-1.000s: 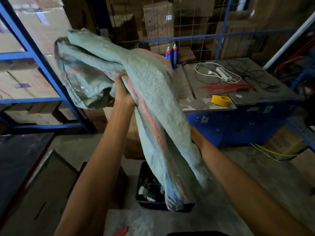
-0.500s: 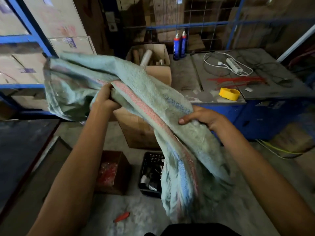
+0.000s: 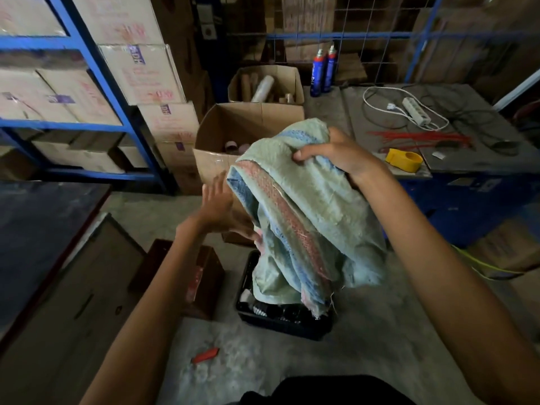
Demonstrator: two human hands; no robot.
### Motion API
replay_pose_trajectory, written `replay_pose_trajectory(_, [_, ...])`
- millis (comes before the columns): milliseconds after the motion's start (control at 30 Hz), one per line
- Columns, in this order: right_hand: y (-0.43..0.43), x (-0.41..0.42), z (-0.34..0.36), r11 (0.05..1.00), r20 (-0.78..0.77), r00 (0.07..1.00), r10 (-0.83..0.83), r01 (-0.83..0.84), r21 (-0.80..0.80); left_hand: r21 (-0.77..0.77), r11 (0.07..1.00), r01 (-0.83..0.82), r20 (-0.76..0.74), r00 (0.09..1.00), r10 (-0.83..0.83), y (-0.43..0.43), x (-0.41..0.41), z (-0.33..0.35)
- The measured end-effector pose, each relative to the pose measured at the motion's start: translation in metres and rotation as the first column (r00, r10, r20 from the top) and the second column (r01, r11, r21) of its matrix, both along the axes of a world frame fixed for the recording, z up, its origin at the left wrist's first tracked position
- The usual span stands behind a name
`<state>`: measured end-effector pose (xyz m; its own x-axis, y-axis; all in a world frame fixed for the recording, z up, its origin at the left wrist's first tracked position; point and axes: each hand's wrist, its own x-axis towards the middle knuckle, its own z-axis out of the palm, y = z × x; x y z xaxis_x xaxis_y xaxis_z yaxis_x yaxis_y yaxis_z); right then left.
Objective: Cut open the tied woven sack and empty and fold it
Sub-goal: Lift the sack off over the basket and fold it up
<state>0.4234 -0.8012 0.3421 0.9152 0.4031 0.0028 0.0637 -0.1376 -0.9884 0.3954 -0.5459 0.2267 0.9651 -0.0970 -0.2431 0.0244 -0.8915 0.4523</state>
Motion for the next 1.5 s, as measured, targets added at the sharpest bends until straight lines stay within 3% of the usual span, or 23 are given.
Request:
replay_pose_trajectory(100, [0.019,0.000,0.004,0.982,0.058,0.995,-0.084,0.072,0.177,-0.245,0.947,0.209,-0.098,0.966,-0.238,-0.024,-0.017,0.021])
replay_pose_trajectory(167, [0.035,-0.001,0.006,0.932,0.031,0.979,-0.204,0.184,0.313,-0.358,0.899,0.250,-0.002,0.963,-0.269,-0.045,-0.024,0.019])
replay_pose_trajectory(200, [0.042,-0.002,0.006,0.908,0.005,0.970,-0.242,0.225,0.353,-0.465,0.853,0.236,0.104,0.972,-0.212,-0.059,-0.028,0.017])
replay_pose_trajectory(300, [0.056,0.002,0.003,0.898,-0.109,0.971,-0.214,0.240,0.368,-0.753,0.650,0.098,0.332,0.910,0.247,-0.088,-0.027,-0.001])
replay_pose_trajectory(400, [0.056,0.013,0.003,0.950,-0.205,0.976,0.075,-0.007,0.312,-0.915,0.389,-0.108,0.149,0.804,0.576,-0.089,-0.020,-0.010])
replay_pose_trajectory(467, [0.047,0.020,-0.001,0.945,-0.214,0.946,0.242,-0.181,0.272,-0.922,0.312,-0.231,0.042,0.740,0.671,-0.075,-0.010,-0.019])
replay_pose_trajectory(533, [0.031,0.019,-0.004,0.962,-0.210,0.949,0.233,-0.194,0.192,-0.924,0.230,-0.304,-0.049,0.692,0.720,-0.055,-0.001,-0.022])
replay_pose_trajectory(667, [0.005,0.010,-0.041,0.981,-0.003,0.989,-0.146,0.144,-0.131,-0.894,-0.226,-0.386,-0.439,0.658,0.612,-0.003,0.015,-0.017])
replay_pose_trajectory(800, [0.008,-0.003,-0.095,0.835,0.203,0.965,0.166,-0.028,-0.549,-0.828,-0.426,-0.363,-0.525,0.770,0.362,0.009,0.006,0.018])
replay_pose_trajectory(867, [0.017,-0.011,-0.111,0.825,0.147,0.966,0.212,-0.096,-0.557,-0.761,-0.568,-0.315,-0.531,0.805,0.266,0.001,0.006,0.030])
replay_pose_trajectory(1000, [0.039,-0.025,-0.144,0.973,-0.097,0.994,0.050,-0.071,-0.219,-0.605,-0.733,-0.312,-0.587,0.796,0.146,-0.030,0.002,0.043])
replay_pose_trajectory(1067, [0.050,-0.031,-0.154,0.983,-0.179,0.979,-0.096,0.066,-0.170,-0.584,-0.742,-0.330,-0.588,0.802,0.106,-0.037,0.005,0.044])
replay_pose_trajectory(1167, [0.057,-0.031,-0.160,0.971,-0.310,0.920,-0.238,0.220,-0.091,-0.655,-0.646,-0.392,-0.627,0.759,0.174,-0.022,0.010,0.038])
replay_pose_trajectory(1267, [0.054,-0.022,-0.154,0.959,-0.170,0.949,-0.265,0.242,-0.146,-0.755,-0.454,-0.473,-0.621,0.739,0.263,0.011,0.004,0.032])
replay_pose_trajectory(1300, [0.053,-0.021,-0.150,0.961,-0.092,0.965,-0.248,0.232,-0.153,-0.782,-0.350,-0.516,-0.618,0.718,0.321,0.020,0.000,0.026])
replay_pose_trajectory(1333, [0.053,-0.020,-0.144,0.965,-0.020,0.975,-0.222,0.217,-0.149,-0.768,-0.219,-0.602,-0.630,0.646,0.432,0.029,-0.003,0.016])
replay_pose_trajectory(1367, [0.054,-0.018,-0.140,0.969,0.044,0.979,-0.197,0.201,-0.144,-0.687,-0.097,-0.720,-0.610,0.498,0.616,0.038,-0.006,0.001])
replay_pose_trajectory(1433, [0.060,-0.011,-0.133,0.971,0.148,0.980,-0.130,0.156,-0.181,-0.411,0.000,-0.912,-0.390,0.176,0.904,0.048,-0.022,-0.020])
replay_pose_trajectory(1467, [0.066,-0.009,-0.128,0.967,0.195,0.978,-0.079,0.123,-0.224,-0.339,0.042,-0.940,-0.259,0.136,0.956,0.051,-0.032,-0.031])
replay_pose_trajectory(1500, [0.073,-0.008,-0.124,0.964,0.243,0.970,-0.030,0.092,-0.249,-0.310,0.132,-0.941,-0.105,0.172,0.979,0.054,-0.042,-0.042])
